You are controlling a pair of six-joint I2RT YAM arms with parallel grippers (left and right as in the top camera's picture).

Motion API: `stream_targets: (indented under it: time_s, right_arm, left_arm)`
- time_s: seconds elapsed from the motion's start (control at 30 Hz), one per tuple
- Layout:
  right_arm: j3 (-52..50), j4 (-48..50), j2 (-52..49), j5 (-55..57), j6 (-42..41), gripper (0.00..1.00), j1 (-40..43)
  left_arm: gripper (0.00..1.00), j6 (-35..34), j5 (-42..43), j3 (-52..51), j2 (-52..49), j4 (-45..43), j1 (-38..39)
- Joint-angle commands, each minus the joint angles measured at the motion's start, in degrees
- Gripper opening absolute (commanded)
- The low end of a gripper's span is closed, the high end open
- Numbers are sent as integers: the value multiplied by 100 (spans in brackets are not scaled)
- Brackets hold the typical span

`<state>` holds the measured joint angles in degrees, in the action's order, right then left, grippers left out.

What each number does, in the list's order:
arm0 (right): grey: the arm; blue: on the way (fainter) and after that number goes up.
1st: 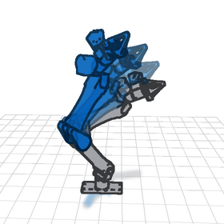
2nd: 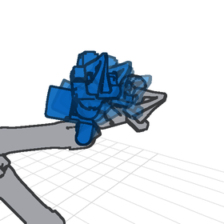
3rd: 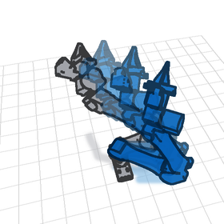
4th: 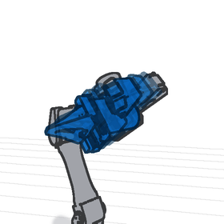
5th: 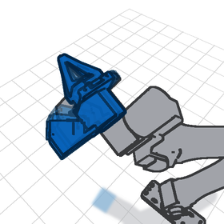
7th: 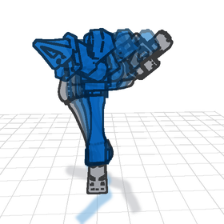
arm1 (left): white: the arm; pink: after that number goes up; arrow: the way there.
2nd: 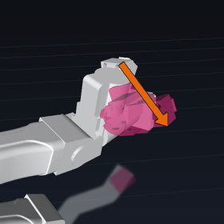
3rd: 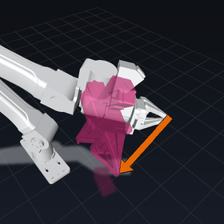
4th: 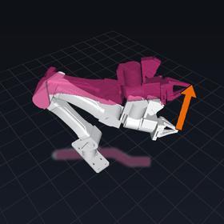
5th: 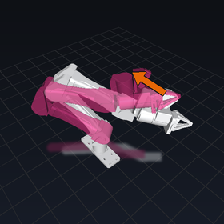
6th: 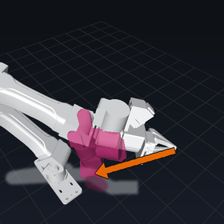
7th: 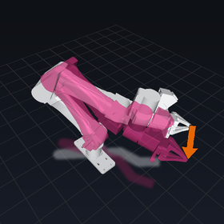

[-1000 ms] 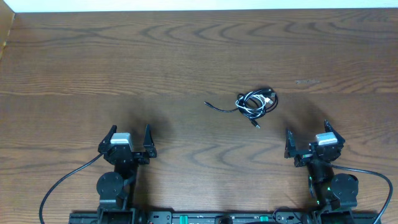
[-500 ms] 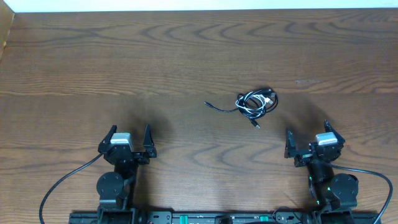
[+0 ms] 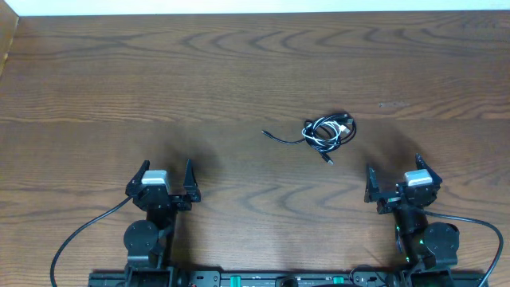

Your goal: Untangle cables

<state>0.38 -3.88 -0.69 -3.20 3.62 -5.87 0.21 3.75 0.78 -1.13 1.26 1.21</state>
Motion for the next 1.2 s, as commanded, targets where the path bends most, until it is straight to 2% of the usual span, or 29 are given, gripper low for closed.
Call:
stream_targets:
  time_s: [0.0, 0.77, 0.93, 1.17]
  right_arm:
    - [-7, -22, 4, -37, 74, 99, -35]
    - [-7, -20, 4, -39, 74, 99, -35]
    - [-7, -20, 4, -39, 70, 99, -35]
    - [0, -28, 2, 109, -195, 99, -33]
  left_arm:
    - [94, -7, 76, -55, -24, 254, -24]
    - [94, -11, 133, -55, -22, 192, -22]
    - [94, -422, 337, -37, -22, 208, -22]
    - [94, -439, 334, 227, -24, 627, -22]
